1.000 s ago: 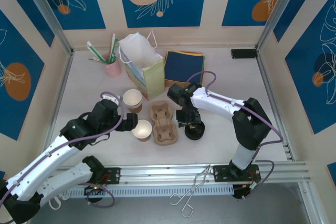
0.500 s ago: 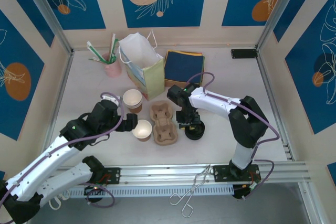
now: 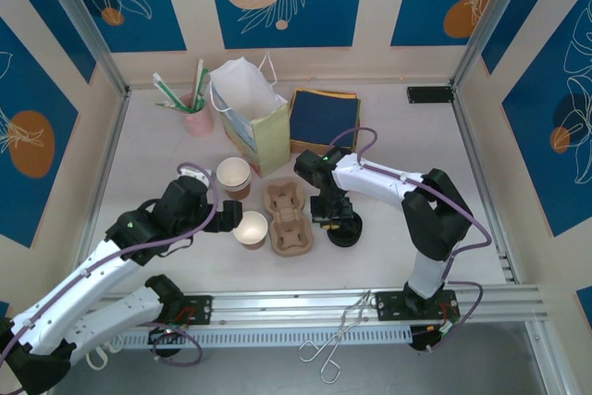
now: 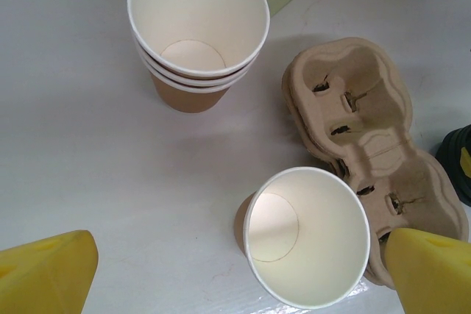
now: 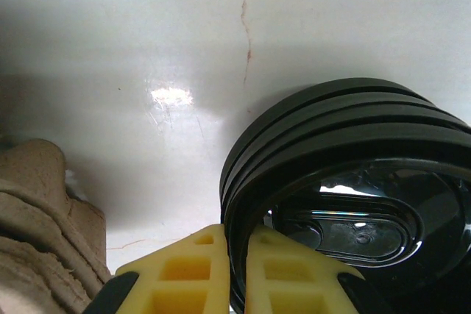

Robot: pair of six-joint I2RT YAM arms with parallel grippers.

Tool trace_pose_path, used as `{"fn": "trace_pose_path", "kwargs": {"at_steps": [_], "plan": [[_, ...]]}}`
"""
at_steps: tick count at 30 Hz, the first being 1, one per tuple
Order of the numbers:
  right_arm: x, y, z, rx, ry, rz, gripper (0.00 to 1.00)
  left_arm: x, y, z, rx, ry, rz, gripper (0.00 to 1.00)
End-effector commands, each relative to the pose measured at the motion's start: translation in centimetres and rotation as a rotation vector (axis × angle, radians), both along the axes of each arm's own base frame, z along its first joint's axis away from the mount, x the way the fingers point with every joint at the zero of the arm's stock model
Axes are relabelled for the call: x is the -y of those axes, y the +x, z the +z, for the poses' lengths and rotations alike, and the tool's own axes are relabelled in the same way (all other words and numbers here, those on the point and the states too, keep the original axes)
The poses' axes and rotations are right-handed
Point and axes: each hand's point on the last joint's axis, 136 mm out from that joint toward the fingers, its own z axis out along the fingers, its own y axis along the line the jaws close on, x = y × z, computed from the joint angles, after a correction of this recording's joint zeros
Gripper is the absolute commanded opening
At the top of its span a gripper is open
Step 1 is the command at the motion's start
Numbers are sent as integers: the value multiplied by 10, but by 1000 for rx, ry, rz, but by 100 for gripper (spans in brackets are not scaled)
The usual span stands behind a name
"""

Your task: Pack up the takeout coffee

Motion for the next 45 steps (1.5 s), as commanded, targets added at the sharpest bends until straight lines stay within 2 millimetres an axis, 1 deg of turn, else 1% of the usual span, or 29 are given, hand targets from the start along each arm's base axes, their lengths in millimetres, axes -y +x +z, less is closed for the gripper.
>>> {"fn": "trace_pose_path", "kwargs": {"at_steps": [1,11,13,18,19,21,24,27,30,35,38,45], "plan": [[0,-2,18,18,19,-7,9,-4,0,-2,10,23,0,100],[2,-1,38,66,50,-14,8,-4,0,-2,8,26,3,100],[1,-2,39,73,62,-13,8,-4,0,-2,5,25,3,100],[1,-4,30,54,60,-14,8,-3,1,-2,2,22,3,100],[1,-5,30,54,60,-13,7,-3,1,-2,2,20,4,100],[-1,-4,32,68,66,-10,6,-2,0,-3,-2,17,3,100],[-6,-1,42,103,110,-3,6,1,0,-1,0,-1,-6,100],[-14,3,57,156,178,4,6,3,1,1,-3,-28,9,100],[-21,6,78,215,260,10,6,8,2,5,-1,-67,9,100],[-32,12,119,341,418,32,6,25,3,16,1,-171,-11,100],[-44,13,143,406,549,58,6,36,5,25,4,-241,-22,100],[-68,15,199,564,868,118,6,57,11,54,29,-419,-35,100]]}}
